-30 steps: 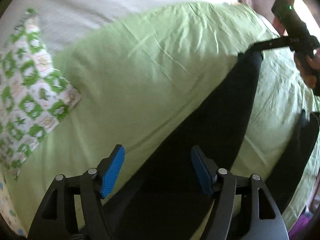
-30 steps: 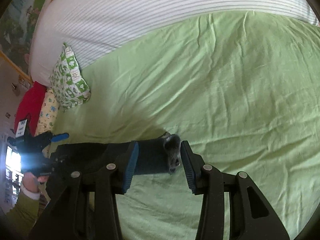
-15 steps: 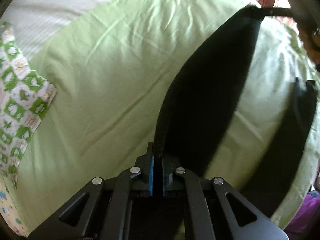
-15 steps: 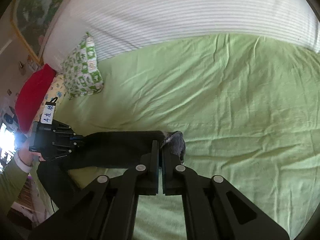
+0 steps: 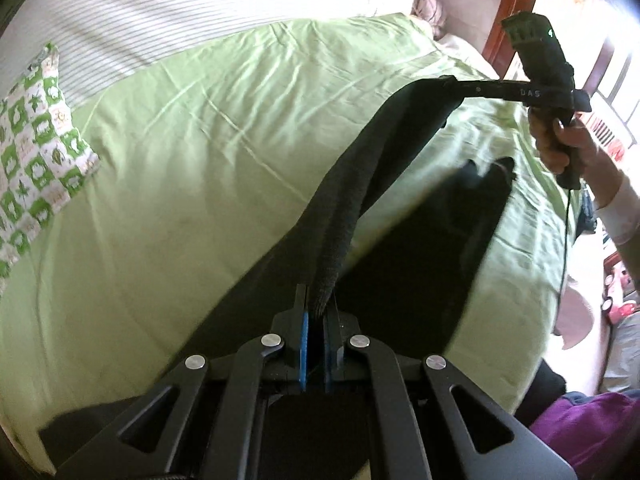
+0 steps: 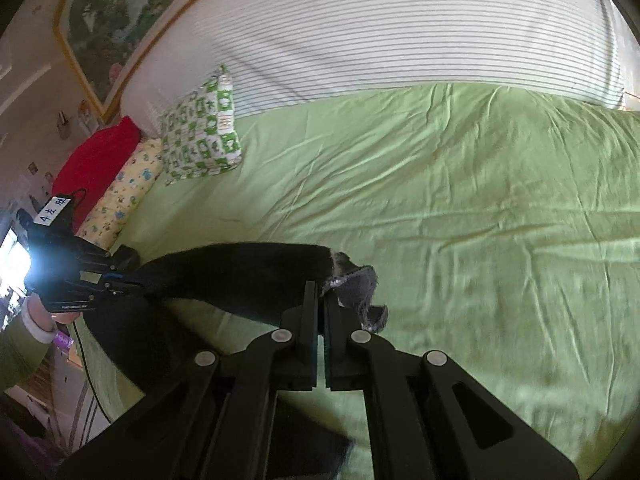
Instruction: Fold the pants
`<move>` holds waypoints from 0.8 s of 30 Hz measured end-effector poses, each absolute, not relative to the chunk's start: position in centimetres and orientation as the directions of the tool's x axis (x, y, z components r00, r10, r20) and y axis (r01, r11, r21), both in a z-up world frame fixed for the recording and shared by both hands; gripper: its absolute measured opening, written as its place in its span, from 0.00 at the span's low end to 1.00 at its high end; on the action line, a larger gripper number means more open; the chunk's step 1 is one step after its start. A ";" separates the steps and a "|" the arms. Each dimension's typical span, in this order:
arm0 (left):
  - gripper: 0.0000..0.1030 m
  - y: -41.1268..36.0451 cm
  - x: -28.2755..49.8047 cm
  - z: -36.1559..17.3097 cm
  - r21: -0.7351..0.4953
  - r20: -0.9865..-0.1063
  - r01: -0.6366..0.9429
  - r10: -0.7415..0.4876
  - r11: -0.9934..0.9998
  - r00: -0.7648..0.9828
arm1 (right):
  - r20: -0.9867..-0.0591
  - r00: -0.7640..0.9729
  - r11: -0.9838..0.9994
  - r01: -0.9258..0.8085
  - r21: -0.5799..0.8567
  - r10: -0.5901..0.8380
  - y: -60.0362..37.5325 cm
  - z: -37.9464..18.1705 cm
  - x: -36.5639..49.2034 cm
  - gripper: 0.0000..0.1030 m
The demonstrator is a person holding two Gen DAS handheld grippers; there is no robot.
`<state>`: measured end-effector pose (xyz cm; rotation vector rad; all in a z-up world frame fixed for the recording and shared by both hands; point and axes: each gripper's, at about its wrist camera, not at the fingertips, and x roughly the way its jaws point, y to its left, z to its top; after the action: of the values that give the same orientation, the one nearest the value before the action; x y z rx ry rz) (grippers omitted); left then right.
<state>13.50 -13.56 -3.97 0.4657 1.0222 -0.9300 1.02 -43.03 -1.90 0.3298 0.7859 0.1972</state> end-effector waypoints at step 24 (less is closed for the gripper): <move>0.07 -11.6 6.5 -11.0 -0.182 -0.892 0.780 -0.434 0.599 0.125 | -0.706 0.670 0.939 0.038 0.343 0.231 -40.8 -7.3 -10.0 0.03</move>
<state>6.53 -11.60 -11.00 0.3695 1.1334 -0.9136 -9.99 -40.84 -7.28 0.3455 0.8342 0.1114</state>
